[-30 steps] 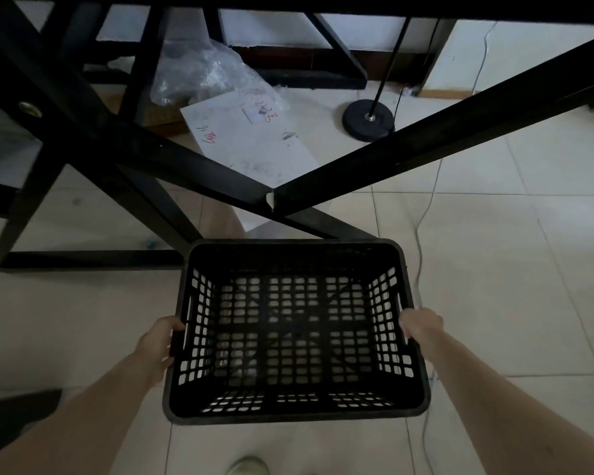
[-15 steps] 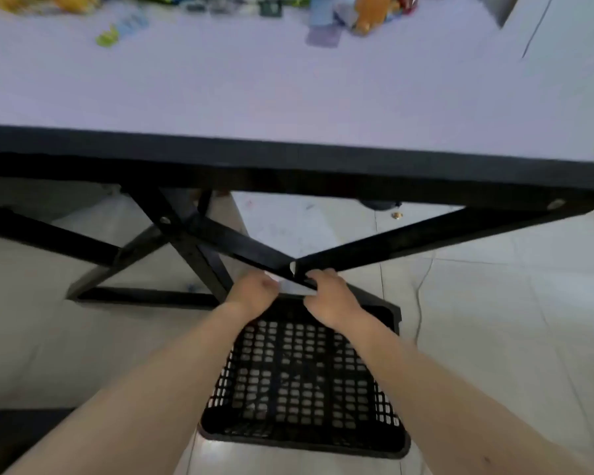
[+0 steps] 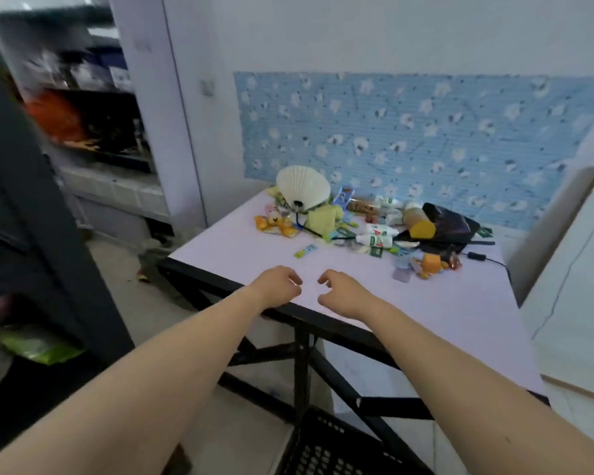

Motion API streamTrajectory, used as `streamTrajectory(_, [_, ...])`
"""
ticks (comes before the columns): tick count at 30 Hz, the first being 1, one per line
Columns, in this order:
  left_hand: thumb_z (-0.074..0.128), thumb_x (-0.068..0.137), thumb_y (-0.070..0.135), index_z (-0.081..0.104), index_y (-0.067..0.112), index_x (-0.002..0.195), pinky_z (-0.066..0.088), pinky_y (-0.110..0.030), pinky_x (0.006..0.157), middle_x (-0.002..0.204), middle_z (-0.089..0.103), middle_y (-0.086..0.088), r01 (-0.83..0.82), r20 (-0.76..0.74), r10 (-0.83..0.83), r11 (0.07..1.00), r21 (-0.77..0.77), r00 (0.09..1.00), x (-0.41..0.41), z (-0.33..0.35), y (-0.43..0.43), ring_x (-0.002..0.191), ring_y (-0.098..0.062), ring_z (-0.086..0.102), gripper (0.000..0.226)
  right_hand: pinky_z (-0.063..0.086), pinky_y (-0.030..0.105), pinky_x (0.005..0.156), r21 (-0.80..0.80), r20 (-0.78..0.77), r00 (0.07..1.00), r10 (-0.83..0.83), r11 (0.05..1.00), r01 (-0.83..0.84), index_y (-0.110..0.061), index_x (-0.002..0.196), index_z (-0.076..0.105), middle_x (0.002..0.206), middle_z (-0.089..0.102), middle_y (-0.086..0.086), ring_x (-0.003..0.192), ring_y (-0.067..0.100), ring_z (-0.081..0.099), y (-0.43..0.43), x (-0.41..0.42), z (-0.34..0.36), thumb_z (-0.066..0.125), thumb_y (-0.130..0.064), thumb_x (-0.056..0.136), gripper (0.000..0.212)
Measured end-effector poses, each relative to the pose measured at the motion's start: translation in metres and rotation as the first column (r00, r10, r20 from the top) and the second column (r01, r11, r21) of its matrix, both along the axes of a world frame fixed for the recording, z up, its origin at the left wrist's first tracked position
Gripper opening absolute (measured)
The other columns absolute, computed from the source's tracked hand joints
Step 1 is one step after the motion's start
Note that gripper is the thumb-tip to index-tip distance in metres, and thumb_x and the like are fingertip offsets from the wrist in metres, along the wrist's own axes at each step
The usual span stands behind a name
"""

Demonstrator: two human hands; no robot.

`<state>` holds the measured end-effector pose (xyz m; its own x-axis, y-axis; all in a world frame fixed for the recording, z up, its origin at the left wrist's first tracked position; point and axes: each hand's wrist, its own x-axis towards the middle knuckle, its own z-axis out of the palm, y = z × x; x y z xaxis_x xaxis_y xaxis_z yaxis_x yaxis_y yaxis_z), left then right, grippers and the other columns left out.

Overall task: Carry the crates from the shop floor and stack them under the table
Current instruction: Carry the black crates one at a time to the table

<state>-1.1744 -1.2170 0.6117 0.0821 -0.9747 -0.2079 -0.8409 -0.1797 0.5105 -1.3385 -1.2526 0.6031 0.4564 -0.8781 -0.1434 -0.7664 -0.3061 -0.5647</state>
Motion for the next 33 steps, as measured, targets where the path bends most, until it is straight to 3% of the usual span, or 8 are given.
streamTrajectory(3, [0.053,0.091,0.024,0.061,0.017,0.128,0.039,-0.030,0.105,0.136,0.057,-0.002,-0.098,0.033,0.103,0.987,-0.127,0.994,0.055,0.095,0.056,0.126,-0.020,0.051,0.039,0.043,0.029,0.083,-0.103,-0.001,0.997,0.072,0.992,-0.071,-0.013,0.130,0.050,0.132,0.050,0.008,0.114,0.024,0.053,0.034,0.038,0.093,0.056,-0.020,0.087,0.044])
streamTrajectory(6, [0.053,0.091,0.025,0.065,0.014,0.122,0.045,-0.032,0.099,0.128,0.063,-0.005,-0.185,0.053,0.201,0.958,-0.220,0.978,0.109,0.182,0.141,0.118,-0.023,0.057,0.035,0.044,0.029,0.085,-0.232,-0.015,0.978,0.209,0.950,-0.207,-0.013,0.122,0.056,0.124,0.058,0.009,0.112,0.026,0.056,0.089,0.087,0.182,0.057,-0.020,0.086,0.037])
streamTrajectory(12, [0.052,0.094,0.025,0.066,0.014,0.121,0.046,-0.029,0.090,0.121,0.065,-0.004,-0.340,0.140,0.395,0.889,-0.306,0.908,0.214,0.282,0.358,0.111,-0.022,0.059,0.032,0.039,0.028,0.085,-0.335,-0.035,0.875,0.483,0.819,-0.465,-0.021,0.136,0.044,0.134,0.050,0.009,0.105,0.021,0.052,0.253,0.199,0.297,0.056,-0.024,0.089,0.049])
streamTrajectory(16, [0.053,0.092,0.023,0.067,0.014,0.120,0.042,-0.025,0.091,0.122,0.065,-0.004,-0.480,0.171,0.560,0.802,-0.355,0.811,0.273,0.315,0.498,0.113,-0.021,0.058,0.033,0.041,0.029,0.088,-0.330,-0.067,0.746,0.663,0.691,-0.643,-0.021,0.137,0.043,0.137,0.047,0.005,0.115,0.020,0.052,0.373,0.280,0.323,0.057,-0.027,0.090,0.049])
streamTrajectory(20, [0.055,0.090,0.021,0.065,0.008,0.123,0.043,-0.032,0.099,0.130,0.061,-0.009,-0.598,0.163,0.682,0.712,-0.367,0.713,0.324,0.335,0.622,0.117,-0.024,0.057,0.037,0.038,0.028,0.090,-0.301,-0.165,0.582,0.796,0.521,-0.799,-0.023,0.142,0.038,0.143,0.043,0.005,0.124,0.022,0.048,0.477,0.354,0.338,0.058,-0.028,0.091,0.056])
streamTrajectory(24, [0.054,0.089,0.017,0.063,0.007,0.122,0.049,-0.037,0.089,0.127,0.061,-0.014,-0.709,0.141,0.792,0.598,-0.374,0.593,0.370,0.349,0.720,0.100,-0.024,0.058,0.035,0.036,0.027,0.088,-0.353,-0.139,0.449,0.882,0.380,-0.855,-0.024,0.141,0.038,0.141,0.046,0.006,0.113,0.019,0.049,0.560,0.424,0.352,0.058,-0.029,0.089,0.056])
streamTrajectory(29, [0.057,0.088,0.022,0.064,0.013,0.124,0.051,-0.034,0.091,0.127,0.061,-0.007,-0.798,0.117,0.877,0.475,-0.372,0.467,0.420,0.341,0.804,0.107,-0.022,0.060,0.038,0.039,0.028,0.089,-0.350,-0.161,0.316,0.935,0.245,-0.904,-0.024,0.141,0.037,0.140,0.045,0.007,0.112,0.021,0.051,0.636,0.508,0.342,0.058,-0.026,0.088,0.058])
streamTrajectory(33, [0.059,0.089,0.026,0.061,0.013,0.128,0.042,-0.025,0.090,0.129,0.060,-0.004,-0.859,0.088,0.920,0.388,-0.334,0.381,0.473,0.322,0.853,0.115,-0.019,0.056,0.041,0.040,0.027,0.085,-0.331,-0.148,0.231,0.962,0.172,-0.928,-0.023,0.141,0.037,0.138,0.047,0.008,0.105,0.020,0.051,0.676,0.590,0.324,0.059,-0.023,0.088,0.057])
